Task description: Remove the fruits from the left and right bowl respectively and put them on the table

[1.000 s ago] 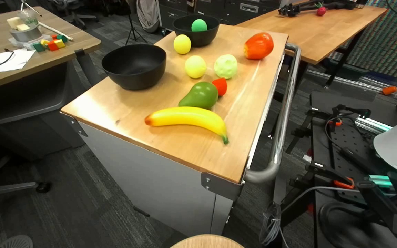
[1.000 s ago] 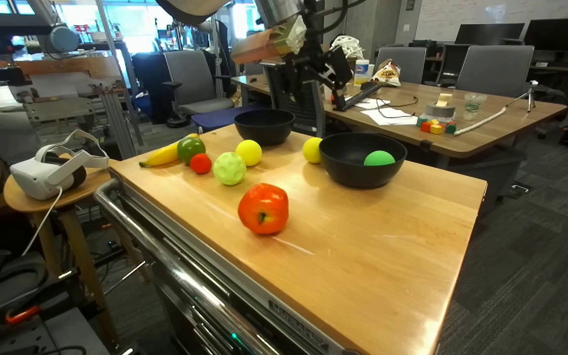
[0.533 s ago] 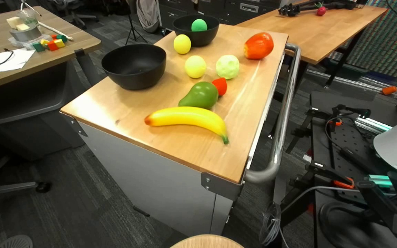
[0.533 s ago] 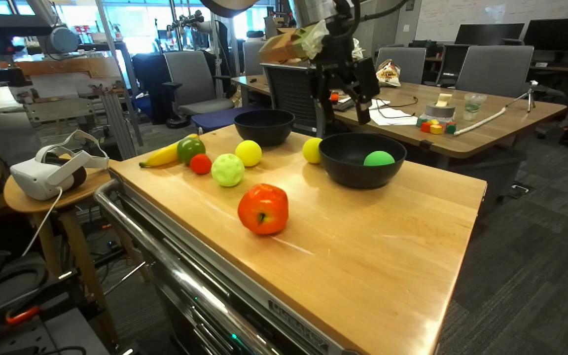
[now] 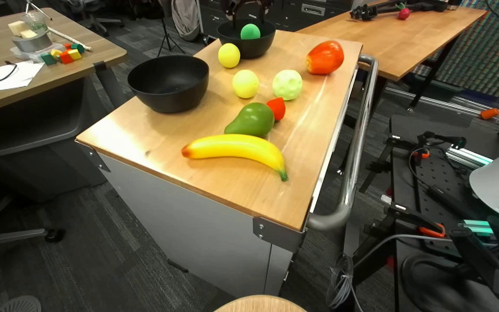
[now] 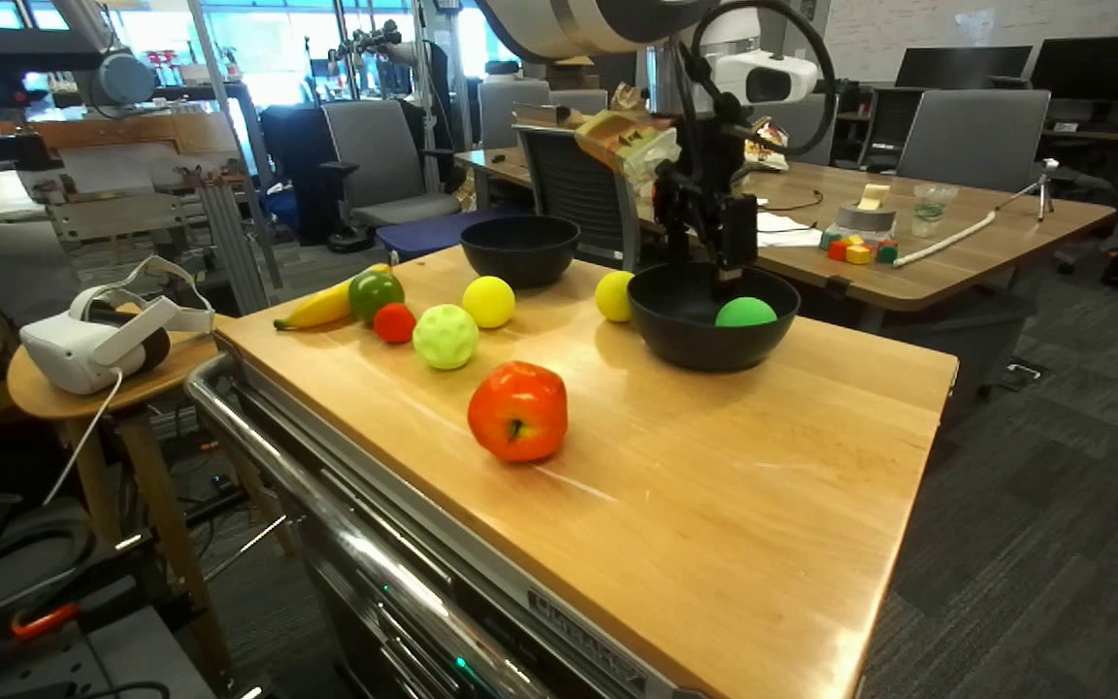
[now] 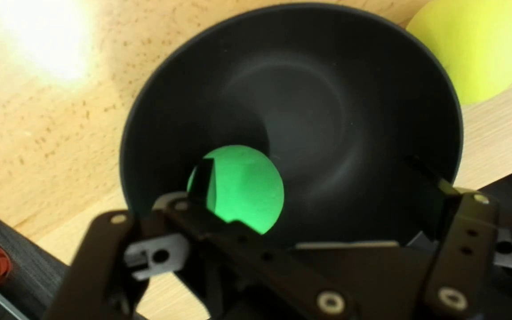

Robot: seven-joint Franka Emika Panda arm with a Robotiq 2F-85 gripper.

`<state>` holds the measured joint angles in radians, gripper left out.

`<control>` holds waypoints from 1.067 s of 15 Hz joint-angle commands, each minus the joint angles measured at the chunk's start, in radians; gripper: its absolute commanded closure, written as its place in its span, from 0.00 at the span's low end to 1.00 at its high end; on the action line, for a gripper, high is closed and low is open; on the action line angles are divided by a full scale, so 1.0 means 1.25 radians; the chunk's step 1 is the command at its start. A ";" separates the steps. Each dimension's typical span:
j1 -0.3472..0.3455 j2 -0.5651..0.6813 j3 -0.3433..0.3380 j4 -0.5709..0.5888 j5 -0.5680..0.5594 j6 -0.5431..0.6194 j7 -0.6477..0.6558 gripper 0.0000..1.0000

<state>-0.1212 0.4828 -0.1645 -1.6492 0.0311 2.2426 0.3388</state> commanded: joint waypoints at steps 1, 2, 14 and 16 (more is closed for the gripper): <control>-0.003 0.075 -0.009 0.103 0.016 -0.024 0.053 0.00; -0.001 0.086 -0.014 0.115 0.012 -0.024 0.069 0.00; 0.004 0.133 -0.031 0.149 0.001 -0.061 0.122 0.00; 0.010 0.139 -0.037 0.149 -0.011 -0.061 0.128 0.00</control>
<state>-0.1228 0.6352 -0.1904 -1.4994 0.0319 2.1899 0.4747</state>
